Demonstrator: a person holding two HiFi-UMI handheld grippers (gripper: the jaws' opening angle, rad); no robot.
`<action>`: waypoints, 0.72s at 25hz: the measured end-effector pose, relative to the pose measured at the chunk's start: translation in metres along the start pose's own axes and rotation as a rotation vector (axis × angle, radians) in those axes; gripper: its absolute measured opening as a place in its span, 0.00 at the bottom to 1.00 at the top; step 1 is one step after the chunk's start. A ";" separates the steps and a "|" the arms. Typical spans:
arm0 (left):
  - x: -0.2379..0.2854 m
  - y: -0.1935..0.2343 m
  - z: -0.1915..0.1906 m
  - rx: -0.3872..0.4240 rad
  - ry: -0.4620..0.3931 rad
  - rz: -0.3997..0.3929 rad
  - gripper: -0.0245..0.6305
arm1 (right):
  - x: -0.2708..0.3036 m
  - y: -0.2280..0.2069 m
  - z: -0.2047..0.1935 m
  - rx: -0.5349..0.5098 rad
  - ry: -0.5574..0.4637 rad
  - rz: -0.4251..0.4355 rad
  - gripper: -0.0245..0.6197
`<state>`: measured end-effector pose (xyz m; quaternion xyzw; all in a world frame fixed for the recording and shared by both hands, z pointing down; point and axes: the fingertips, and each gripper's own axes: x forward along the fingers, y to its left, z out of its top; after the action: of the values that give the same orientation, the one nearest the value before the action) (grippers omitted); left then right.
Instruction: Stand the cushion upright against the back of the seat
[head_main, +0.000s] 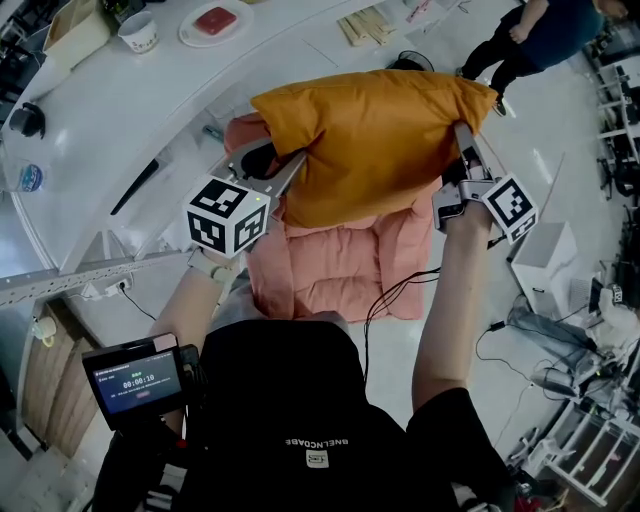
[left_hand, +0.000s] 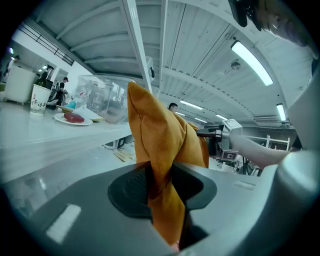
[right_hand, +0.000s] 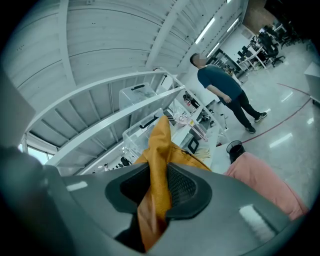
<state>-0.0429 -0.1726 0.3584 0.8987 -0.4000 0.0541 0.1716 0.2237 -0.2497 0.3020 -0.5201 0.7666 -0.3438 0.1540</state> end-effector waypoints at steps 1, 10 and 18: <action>0.000 0.003 0.001 0.003 -0.001 0.003 0.24 | 0.001 0.000 -0.001 0.006 -0.002 0.004 0.20; 0.007 0.031 0.019 0.012 -0.023 0.015 0.24 | 0.017 0.002 -0.004 0.032 -0.006 0.002 0.19; 0.041 0.060 0.018 0.031 -0.012 -0.006 0.24 | 0.055 -0.022 -0.001 0.037 0.005 -0.013 0.19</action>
<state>-0.0598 -0.2452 0.3669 0.9027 -0.3975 0.0547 0.1553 0.2153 -0.3037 0.3244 -0.5214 0.7570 -0.3601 0.1592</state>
